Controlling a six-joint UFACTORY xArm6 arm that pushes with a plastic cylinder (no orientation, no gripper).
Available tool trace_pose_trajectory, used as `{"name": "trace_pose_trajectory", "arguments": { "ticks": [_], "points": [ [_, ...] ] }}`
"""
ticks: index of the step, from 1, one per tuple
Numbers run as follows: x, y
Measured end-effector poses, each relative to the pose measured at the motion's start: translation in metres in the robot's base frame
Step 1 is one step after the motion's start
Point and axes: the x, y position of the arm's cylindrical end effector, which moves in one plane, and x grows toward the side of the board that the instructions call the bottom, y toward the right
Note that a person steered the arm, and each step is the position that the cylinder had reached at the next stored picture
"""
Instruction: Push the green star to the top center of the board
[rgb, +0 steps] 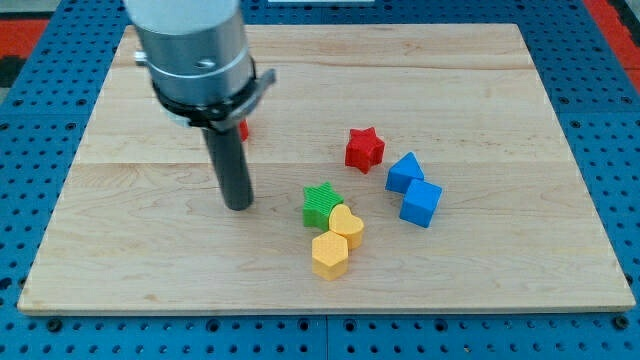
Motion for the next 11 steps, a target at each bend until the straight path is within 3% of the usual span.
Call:
{"name": "trace_pose_trajectory", "arguments": {
  "ticks": [1, 2, 3, 7, 9, 11],
  "points": [
    [0.03, 0.003],
    [0.05, 0.054],
    [0.04, 0.083],
    [-0.108, 0.076],
    [-0.124, 0.028],
    [-0.132, 0.114]
  ]
}}
